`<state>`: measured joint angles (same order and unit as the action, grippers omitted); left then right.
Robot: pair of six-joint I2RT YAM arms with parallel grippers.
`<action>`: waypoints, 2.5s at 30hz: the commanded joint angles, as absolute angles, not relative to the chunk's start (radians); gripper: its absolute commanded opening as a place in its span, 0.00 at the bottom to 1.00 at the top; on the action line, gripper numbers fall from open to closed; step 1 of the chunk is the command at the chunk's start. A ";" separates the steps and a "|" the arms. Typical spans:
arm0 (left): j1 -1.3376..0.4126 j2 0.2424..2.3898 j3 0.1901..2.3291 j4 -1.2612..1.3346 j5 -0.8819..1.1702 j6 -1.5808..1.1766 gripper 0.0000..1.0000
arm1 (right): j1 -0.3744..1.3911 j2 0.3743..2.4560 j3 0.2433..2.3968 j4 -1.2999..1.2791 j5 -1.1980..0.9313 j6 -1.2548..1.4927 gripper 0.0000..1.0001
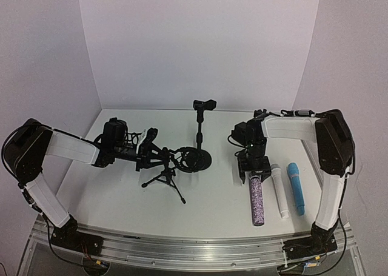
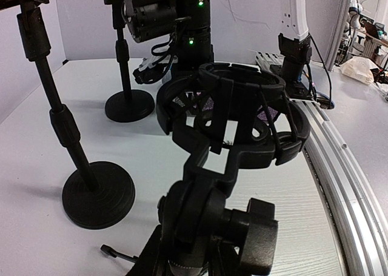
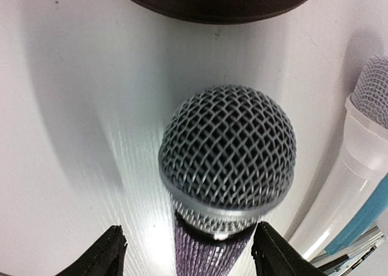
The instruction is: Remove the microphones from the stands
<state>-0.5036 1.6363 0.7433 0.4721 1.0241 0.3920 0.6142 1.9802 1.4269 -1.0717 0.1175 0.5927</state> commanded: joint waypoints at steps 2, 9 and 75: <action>-0.488 1.614 0.731 0.475 1.015 0.383 0.00 | 0.629 1.888 1.435 -1.131 0.149 0.605 0.71; -0.487 1.610 0.732 0.473 1.014 0.383 0.00 | 0.656 1.871 1.475 -1.195 0.180 0.599 0.75; -0.079 1.414 0.784 0.253 0.810 0.322 1.00 | 0.601 1.305 1.346 -0.935 0.112 0.465 0.94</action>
<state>-0.0794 1.5861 0.8417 0.2810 0.9418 0.4151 0.7308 1.3930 1.4111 -0.9313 0.0656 0.3804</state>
